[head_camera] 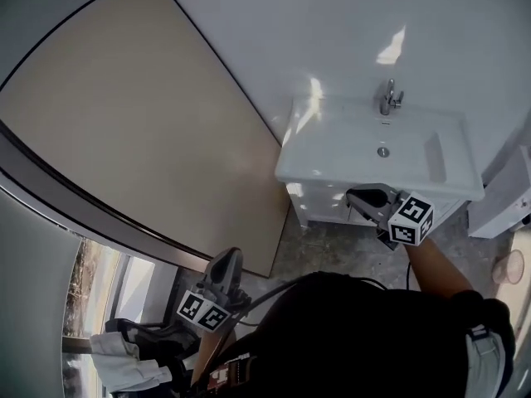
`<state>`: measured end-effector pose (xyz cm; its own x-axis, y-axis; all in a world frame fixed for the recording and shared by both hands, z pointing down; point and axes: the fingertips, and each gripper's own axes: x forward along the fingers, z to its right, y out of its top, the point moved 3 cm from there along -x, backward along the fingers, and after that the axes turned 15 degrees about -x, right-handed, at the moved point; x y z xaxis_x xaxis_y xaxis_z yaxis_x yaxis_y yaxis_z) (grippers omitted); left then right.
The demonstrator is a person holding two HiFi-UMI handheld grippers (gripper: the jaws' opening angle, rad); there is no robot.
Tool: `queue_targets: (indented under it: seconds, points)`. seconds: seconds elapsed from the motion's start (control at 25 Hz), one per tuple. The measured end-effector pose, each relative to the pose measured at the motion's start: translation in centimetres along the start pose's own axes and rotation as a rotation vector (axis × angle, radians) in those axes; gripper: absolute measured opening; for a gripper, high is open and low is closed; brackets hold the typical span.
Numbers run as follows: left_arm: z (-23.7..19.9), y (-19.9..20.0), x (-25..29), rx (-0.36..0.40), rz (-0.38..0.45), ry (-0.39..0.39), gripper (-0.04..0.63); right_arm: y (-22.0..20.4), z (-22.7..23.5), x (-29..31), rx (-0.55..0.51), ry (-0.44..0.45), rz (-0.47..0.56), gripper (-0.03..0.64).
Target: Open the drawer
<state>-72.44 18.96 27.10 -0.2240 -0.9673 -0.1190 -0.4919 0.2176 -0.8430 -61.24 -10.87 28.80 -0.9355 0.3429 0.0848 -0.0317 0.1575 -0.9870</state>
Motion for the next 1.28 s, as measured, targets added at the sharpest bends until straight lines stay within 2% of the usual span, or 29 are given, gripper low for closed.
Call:
queue_targets:
  seconds: [0.24, 0.4, 0.72, 0.84, 1.08, 1.28]
  points:
    - [-3.7, 0.9, 6.2, -0.015, -0.069, -0.123, -0.003, -1.4, 3.3, -0.1, 0.008, -0.114, -0.046, -0.002]
    - [-7.6, 2.5, 10.7, -0.039, -0.098, -0.226, -0.003, -1.2, 6.2, 0.5, 0.015, -0.235, -0.074, -0.002]
    - [-14.9, 8.1, 18.4, -0.08, -0.176, -0.405, -0.003, 2.3, 10.6, 4.6, 0.062, -0.458, -0.065, -0.002]
    - [-17.1, 9.2, 20.1, -0.115, -0.215, -0.449, -0.003, 2.9, 11.0, 6.5, 0.063, -0.499, -0.084, -0.002]
    - [-20.7, 8.0, 24.0, -0.138, -0.299, -0.529, -0.003, 1.9, 12.5, 7.9, 0.098, -0.592, -0.099, -0.002]
    - [-21.0, 6.3, 27.3, -0.166, -0.35, -0.569, -0.003, 0.0, 12.7, 6.2, 0.121, -0.661, -0.136, -0.002]
